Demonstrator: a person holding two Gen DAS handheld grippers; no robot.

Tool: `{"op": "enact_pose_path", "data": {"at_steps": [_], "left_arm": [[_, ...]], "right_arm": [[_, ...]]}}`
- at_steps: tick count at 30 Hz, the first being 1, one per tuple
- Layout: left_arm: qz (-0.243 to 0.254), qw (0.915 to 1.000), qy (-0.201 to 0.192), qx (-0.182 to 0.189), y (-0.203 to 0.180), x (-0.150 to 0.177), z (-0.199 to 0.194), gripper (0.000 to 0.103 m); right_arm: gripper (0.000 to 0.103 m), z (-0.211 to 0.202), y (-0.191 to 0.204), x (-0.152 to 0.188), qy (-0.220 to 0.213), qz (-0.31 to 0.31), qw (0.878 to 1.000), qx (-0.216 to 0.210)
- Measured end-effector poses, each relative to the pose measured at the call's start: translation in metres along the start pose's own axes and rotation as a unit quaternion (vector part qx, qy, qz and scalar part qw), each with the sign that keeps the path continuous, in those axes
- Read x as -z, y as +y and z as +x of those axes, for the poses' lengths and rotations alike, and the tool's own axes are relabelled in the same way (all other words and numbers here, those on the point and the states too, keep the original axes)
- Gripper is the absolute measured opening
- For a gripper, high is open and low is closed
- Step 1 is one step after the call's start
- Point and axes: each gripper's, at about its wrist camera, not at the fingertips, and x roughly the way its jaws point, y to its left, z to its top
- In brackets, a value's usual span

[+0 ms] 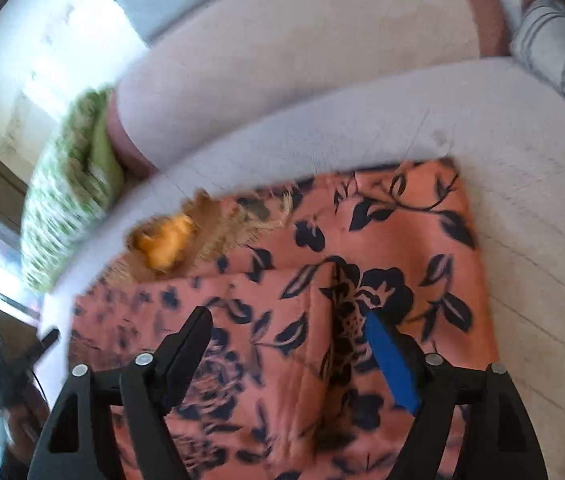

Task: Fold small clothes

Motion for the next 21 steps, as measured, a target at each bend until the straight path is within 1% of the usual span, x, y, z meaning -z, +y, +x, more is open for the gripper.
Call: {"op": "enact_pose_path", "data": {"at_steps": [1, 2, 3, 5, 6, 7, 8, 9, 10, 11, 12, 13, 14, 15, 16, 17, 18, 19, 20, 21], "left_arm": [[-0.005, 0.9999, 0.012, -0.008, 0.003, -0.002, 0.011, 0.054], [0.004, 0.9996, 0.024, -0.01, 0.003, -0.003, 0.018, 0.008], [0.012, 0.9995, 0.024, -0.013, 0.001, -0.005, 0.019, 0.008], [0.029, 0.9994, -0.014, -0.012, -0.006, -0.004, 0.003, 0.008], [0.043, 0.9984, -0.03, -0.018, -0.009, -0.001, 0.0, 0.008], [0.054, 0.9978, -0.019, -0.032, -0.011, 0.003, 0.01, 0.008], [0.051, 0.9979, 0.002, -0.041, -0.008, 0.006, 0.024, 0.011], [0.044, 0.9981, -0.007, -0.043, -0.007, 0.008, 0.025, 0.012], [0.047, 0.9977, -0.011, -0.049, -0.01, 0.007, 0.021, 0.014], [0.049, 0.9974, -0.017, -0.051, -0.013, 0.007, 0.015, 0.015], [0.053, 0.997, -0.032, -0.046, -0.016, 0.006, 0.005, 0.016], [0.056, 0.9967, -0.042, -0.043, -0.018, 0.007, -0.003, 0.019], [0.059, 0.9961, -0.054, -0.038, -0.019, 0.008, -0.012, 0.024], [0.061, 0.9957, -0.064, -0.031, -0.02, 0.011, -0.024, 0.027], [0.061, 0.9955, -0.069, -0.022, -0.018, 0.018, -0.038, 0.033], [0.058, 0.9955, -0.074, -0.008, -0.018, 0.024, -0.049, 0.038], [0.057, 0.9956, -0.074, 0.002, -0.017, 0.029, -0.056, 0.041], [0.058, 0.9957, -0.07, 0.016, -0.018, 0.035, -0.061, 0.046], [0.059, 0.9957, -0.065, 0.03, -0.02, 0.041, -0.061, 0.049], [0.062, 0.9956, -0.057, 0.041, -0.02, 0.049, -0.06, 0.049]], "right_arm": [[0.048, 0.004, 0.004, 0.0, 0.002, -0.016, 1.0, 0.009], [0.015, 0.005, 0.008, 0.0, 0.004, -0.031, 0.999, 0.018], [0.014, 0.002, 0.01, 0.0, 0.004, -0.036, 0.999, 0.015], [0.014, -0.012, 0.024, 0.0, -0.021, -0.072, 0.997, 0.033], [0.014, -0.015, 0.029, 0.002, -0.032, -0.09, 0.994, 0.044], [0.014, -0.009, 0.031, 0.003, -0.027, -0.1, 0.993, 0.052], [0.017, 0.01, 0.026, 0.004, 0.006, -0.099, 0.993, 0.059], [0.018, 0.018, 0.02, 0.006, 0.011, -0.086, 0.995, 0.053], [0.018, 0.014, 0.017, 0.008, -0.004, -0.072, 0.997, 0.041], [0.024, 0.005, 0.015, 0.009, -0.017, -0.058, 0.998, 0.035], [0.03, 0.0, 0.015, 0.009, -0.026, -0.054, 0.997, 0.039], [0.046, -0.011, 0.016, 0.01, -0.044, -0.054, 0.996, 0.051], [0.055, -0.022, 0.016, 0.012, -0.06, -0.051, 0.995, 0.056], [0.055, -0.032, 0.02, 0.011, -0.077, -0.047, 0.995, 0.047], [0.056, -0.046, 0.023, 0.014, -0.089, -0.042, 0.995, 0.026], [0.057, -0.056, 0.026, 0.019, -0.093, -0.038, 0.995, 0.0], [0.058, -0.059, 0.03, 0.022, -0.09, -0.037, 0.995, -0.019], [0.06, -0.062, 0.036, 0.031, -0.077, -0.038, 0.994, -0.06], [0.063, -0.059, 0.04, 0.038, -0.061, -0.038, 0.993, -0.091], [0.065, -0.054, 0.041, 0.042, -0.046, -0.036, 0.992, -0.112]]}}
